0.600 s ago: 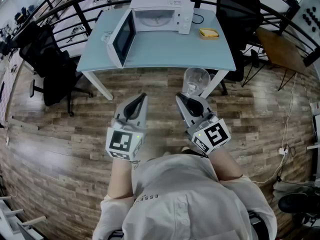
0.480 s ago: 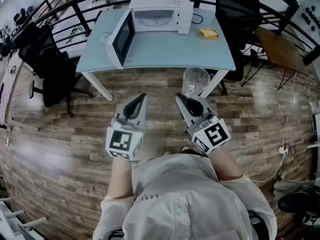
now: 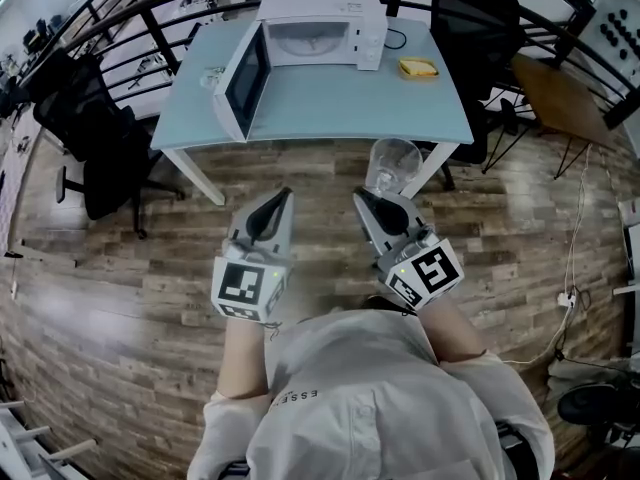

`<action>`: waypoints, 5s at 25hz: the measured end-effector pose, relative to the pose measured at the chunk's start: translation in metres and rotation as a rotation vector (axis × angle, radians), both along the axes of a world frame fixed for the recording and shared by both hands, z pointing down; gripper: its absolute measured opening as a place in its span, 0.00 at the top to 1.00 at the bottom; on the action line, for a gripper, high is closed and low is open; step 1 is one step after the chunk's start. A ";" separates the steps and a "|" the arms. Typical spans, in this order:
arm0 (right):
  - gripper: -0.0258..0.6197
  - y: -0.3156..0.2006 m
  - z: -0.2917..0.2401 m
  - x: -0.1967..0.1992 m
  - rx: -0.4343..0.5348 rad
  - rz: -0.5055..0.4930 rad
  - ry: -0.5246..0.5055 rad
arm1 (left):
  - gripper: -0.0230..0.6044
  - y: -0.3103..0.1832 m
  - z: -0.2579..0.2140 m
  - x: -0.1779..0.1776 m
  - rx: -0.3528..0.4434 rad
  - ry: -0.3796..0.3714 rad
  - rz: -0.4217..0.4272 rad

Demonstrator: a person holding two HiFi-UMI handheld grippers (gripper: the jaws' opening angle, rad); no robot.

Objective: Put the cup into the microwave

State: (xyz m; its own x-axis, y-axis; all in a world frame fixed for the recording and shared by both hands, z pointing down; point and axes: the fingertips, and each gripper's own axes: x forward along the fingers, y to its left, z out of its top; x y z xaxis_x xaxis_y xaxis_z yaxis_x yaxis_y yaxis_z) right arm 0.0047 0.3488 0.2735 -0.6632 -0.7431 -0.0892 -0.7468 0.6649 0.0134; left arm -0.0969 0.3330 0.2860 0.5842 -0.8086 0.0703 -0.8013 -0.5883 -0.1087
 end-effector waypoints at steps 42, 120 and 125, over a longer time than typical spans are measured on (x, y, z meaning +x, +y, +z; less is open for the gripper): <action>0.93 -0.474 0.039 0.033 -0.155 -0.305 -0.016 | 0.96 -0.440 0.035 0.038 -0.122 -0.032 -0.234; 0.78 -0.716 0.226 -0.057 -0.263 -0.230 -0.034 | 0.96 -0.604 0.181 -0.007 -0.293 0.111 -0.125; 0.78 -0.715 0.225 -0.046 -0.225 -0.188 -0.007 | 0.96 -0.602 0.184 0.001 -0.292 0.115 -0.108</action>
